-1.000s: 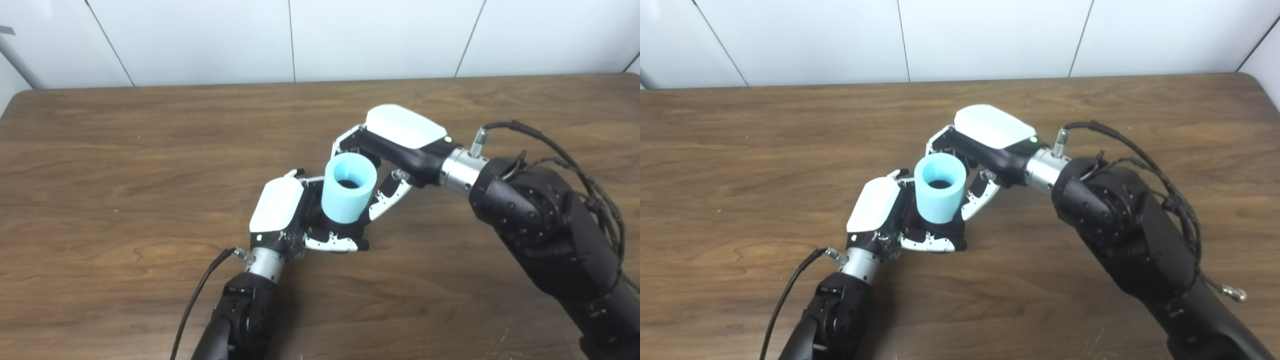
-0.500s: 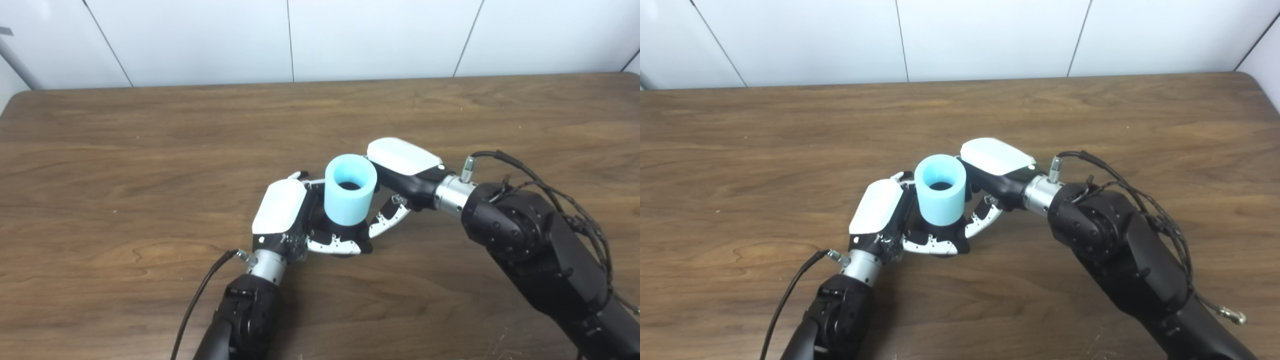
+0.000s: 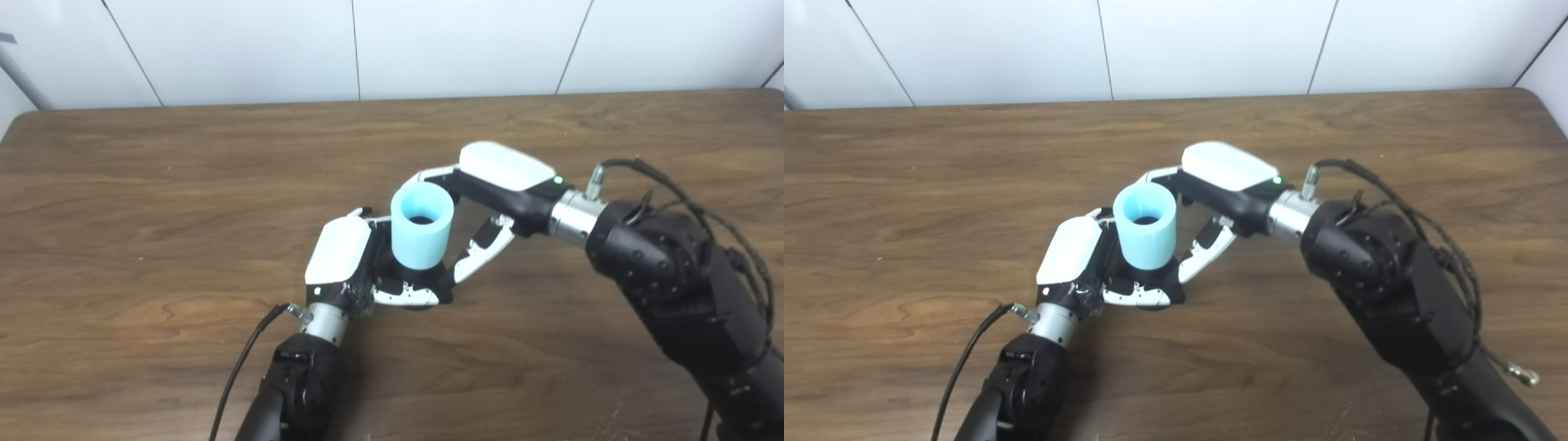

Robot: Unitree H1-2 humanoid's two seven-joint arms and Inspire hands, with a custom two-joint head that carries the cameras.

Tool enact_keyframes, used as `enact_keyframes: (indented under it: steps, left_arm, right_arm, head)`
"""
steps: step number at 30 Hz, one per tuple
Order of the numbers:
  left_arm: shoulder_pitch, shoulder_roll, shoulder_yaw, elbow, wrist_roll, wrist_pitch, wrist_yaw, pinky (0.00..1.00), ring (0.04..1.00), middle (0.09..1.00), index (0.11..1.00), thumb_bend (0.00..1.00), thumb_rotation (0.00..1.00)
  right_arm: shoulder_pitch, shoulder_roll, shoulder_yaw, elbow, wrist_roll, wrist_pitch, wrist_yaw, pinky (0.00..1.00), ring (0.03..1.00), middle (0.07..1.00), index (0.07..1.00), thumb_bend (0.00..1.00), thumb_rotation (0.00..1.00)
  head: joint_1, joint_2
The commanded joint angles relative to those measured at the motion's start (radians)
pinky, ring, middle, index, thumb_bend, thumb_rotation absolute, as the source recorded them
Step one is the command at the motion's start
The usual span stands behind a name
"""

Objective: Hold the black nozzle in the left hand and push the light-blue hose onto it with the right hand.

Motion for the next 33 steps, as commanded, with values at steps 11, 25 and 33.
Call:
enact_keyframes:
  steps: [11,25,33]
  left_arm:
    - [-0.027,-0.005,0.003,-0.001,0.015,0.006,0.014,0.90,0.635,0.460,0.508,0.52,0.00]
    - [-0.029,-0.003,0.001,-0.006,0.011,0.023,0.005,0.90,0.639,0.465,0.504,0.52,0.00]
    - [-0.031,0.004,-0.001,0.001,0.004,0.018,0.010,0.89,0.634,0.468,0.501,0.52,0.00]
  right_arm:
    - [-0.087,-0.113,-0.088,-0.117,0.065,0.081,0.070,0.73,0.848,0.859,0.844,1.00,0.41]
    - [-0.011,-0.139,-0.119,-0.287,-0.002,-0.037,0.024,0.91,0.952,0.938,0.910,0.92,0.70]
    - [0.095,-0.066,-0.117,-0.294,-0.013,-0.177,-0.063,0.95,0.980,0.981,0.929,0.79,0.78]
  head:
    - [0.009,-0.007]
    - [0.013,-0.010]
    - [0.011,-0.014]
